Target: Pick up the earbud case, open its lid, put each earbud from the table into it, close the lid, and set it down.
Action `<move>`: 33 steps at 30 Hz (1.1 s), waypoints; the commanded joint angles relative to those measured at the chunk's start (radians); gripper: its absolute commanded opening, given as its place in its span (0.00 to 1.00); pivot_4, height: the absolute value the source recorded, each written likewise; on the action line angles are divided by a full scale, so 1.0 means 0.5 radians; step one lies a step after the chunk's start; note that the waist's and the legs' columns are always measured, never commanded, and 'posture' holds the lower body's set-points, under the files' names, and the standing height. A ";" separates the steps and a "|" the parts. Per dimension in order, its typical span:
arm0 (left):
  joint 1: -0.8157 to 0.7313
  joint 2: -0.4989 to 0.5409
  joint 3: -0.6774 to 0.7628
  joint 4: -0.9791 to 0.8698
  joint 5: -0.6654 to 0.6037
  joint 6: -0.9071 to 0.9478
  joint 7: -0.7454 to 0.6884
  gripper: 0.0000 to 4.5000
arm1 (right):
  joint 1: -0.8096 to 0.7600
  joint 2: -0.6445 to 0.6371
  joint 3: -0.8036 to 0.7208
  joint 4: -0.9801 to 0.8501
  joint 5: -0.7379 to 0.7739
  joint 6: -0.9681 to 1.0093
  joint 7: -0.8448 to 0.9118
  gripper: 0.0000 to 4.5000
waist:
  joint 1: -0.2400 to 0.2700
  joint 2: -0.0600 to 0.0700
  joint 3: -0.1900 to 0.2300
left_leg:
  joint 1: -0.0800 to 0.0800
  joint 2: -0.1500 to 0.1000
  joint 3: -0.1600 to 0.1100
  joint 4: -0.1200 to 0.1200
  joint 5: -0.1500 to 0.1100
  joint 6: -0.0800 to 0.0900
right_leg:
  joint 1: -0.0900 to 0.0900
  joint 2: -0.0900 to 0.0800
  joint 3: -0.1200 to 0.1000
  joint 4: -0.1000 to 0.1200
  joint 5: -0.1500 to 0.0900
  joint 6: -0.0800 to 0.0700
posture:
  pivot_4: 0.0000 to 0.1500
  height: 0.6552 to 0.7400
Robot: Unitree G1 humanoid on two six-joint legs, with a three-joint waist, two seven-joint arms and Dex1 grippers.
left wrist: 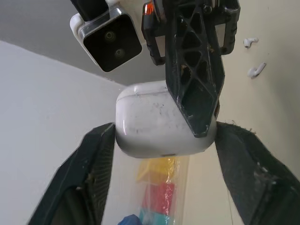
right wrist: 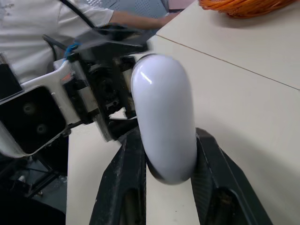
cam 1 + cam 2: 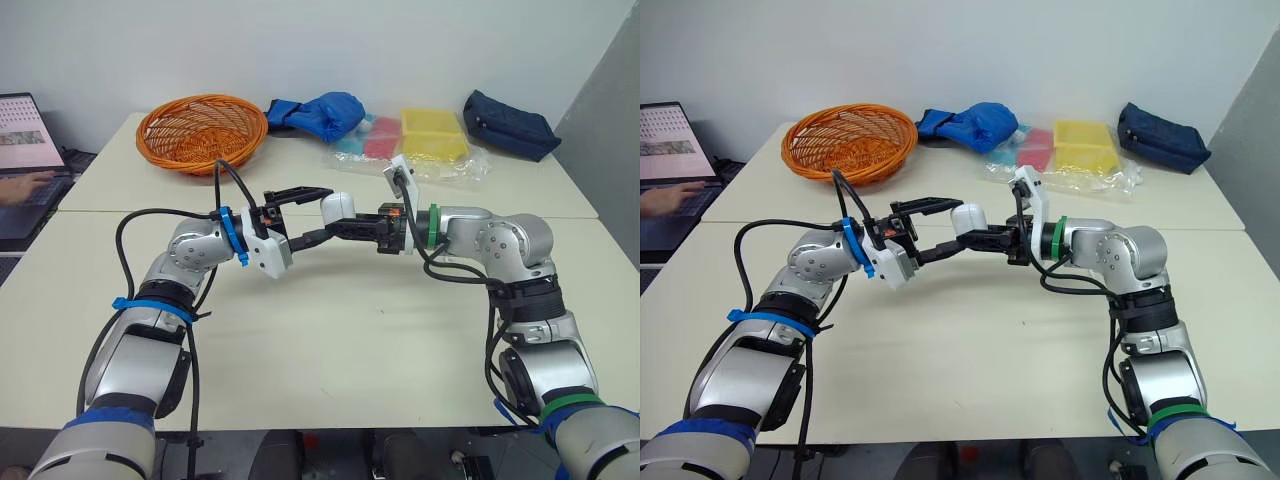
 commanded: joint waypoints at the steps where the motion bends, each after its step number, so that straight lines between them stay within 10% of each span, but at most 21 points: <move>1: -0.039 0.061 -0.043 -0.071 -0.134 -0.004 -0.082 1.00 | -0.066 -0.009 -0.065 -0.025 0.001 -0.053 -0.002 0.19 | -0.002 0.000 0.000 | 0.000 0.000 0.000 0.000 0.000 0.000 | 0.000 0.000 0.000 0.000 0.000 0.000 | 1.00 1.00; 9: -0.042 0.228 -0.080 -0.257 -0.623 0.420 -0.646 1.00 | -0.065 -0.016 -0.020 -0.005 -0.106 -0.247 -0.007 0.19 | -0.004 0.001 0.001 | 0.000 0.000 -0.001 0.000 0.000 0.000 | 0.000 0.003 -0.001 0.000 0.000 0.000 | 1.00 1.00; 21: -0.386 0.438 -0.214 -1.104 -0.797 2.941 -1.477 1.00 | 0.108 -0.112 0.552 -0.127 -0.867 -1.088 0.047 0.19 | -0.006 0.003 0.002 | -0.007 0.000 -0.006 0.004 0.000 0.000 | -0.005 0.011 -0.003 0.000 -0.006 0.009 | 1.00 1.00; 27: -0.490 0.334 -0.214 -0.961 -0.633 2.979 -1.566 1.00 | 0.113 -0.105 0.578 -0.098 -0.985 -1.170 0.067 0.19 | -0.007 0.007 0.004 | -0.007 0.003 -0.006 0.004 0.000 0.000 | -0.009 0.014 0.000 0.002 -0.006 0.008 | 1.00 1.00; 33: -0.595 0.248 -0.247 -0.685 -0.411 2.766 -1.657 0.67 | 0.122 -0.092 0.564 -0.142 -1.032 -1.155 0.063 0.19 | -0.007 0.007 0.004 | -0.007 0.003 -0.003 0.004 0.000 0.000 | -0.011 0.015 0.003 0.002 -0.006 0.007 | 1.00 1.00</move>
